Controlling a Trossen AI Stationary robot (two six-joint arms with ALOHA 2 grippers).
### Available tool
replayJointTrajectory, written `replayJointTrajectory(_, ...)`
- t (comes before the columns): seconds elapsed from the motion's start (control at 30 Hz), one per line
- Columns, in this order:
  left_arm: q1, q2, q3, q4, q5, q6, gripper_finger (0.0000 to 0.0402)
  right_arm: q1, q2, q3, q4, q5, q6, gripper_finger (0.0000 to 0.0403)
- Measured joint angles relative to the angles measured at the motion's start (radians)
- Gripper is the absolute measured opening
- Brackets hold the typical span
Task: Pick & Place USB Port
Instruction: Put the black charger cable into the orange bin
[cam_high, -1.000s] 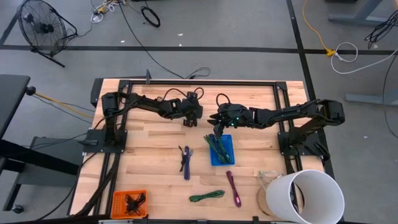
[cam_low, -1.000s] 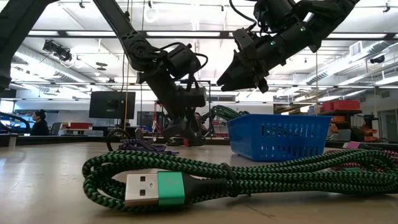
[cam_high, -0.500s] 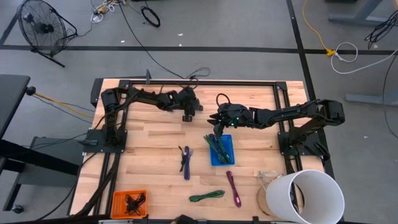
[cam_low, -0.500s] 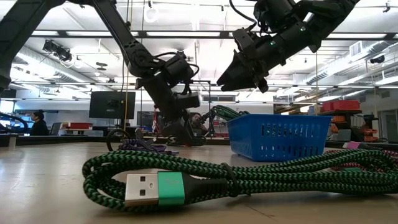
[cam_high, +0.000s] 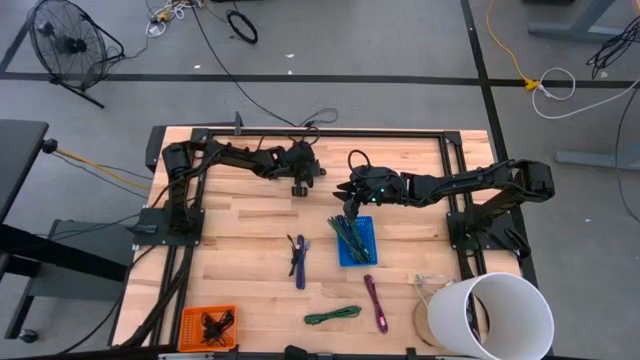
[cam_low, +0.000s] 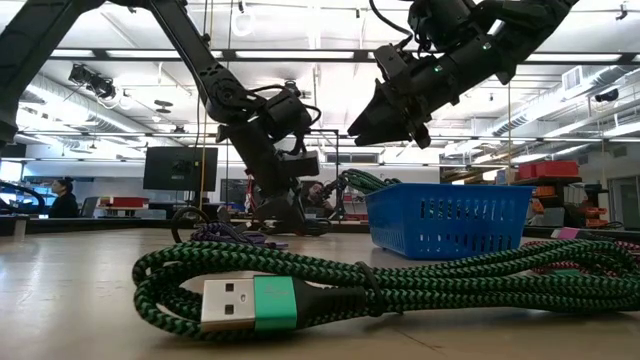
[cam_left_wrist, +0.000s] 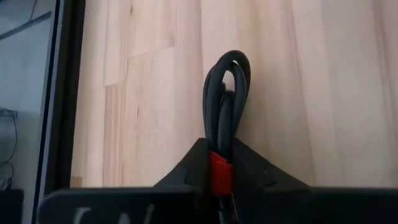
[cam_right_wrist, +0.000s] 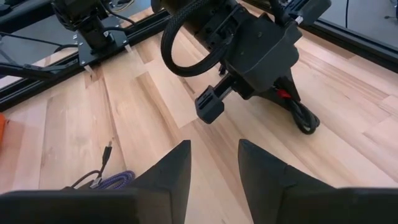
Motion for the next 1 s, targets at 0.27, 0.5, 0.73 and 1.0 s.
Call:
replayJointTrajectory(0.27, -0.055, -0.061, 0.001, -0.099, -0.046, -0.018, 0.0039, 0.000, 0.000, 0.000, -0.001, 0.000, -0.016, 0.0132)
replayJointTrajectory(0.5, -0.144, -0.262, 0.095, -0.496, -0.023, -0.213, 0.0039, 0.000, 0.000, 0.000, -0.001, 0.000, -0.018, 0.0132)
replayJointTrajectory(0.73, -0.283, -0.483, 0.169, -0.884, 0.042, -0.483, 0.0039, 0.000, 0.000, 0.000, -0.001, 0.000, -0.018, 0.0132)
replayJointTrajectory(1.0, -0.520, -0.691, 0.168, -1.160, 0.128, -0.853, 0.0043, -0.009, 0.000, 0.000, 0.005, 0.000, -0.037, 0.0132)
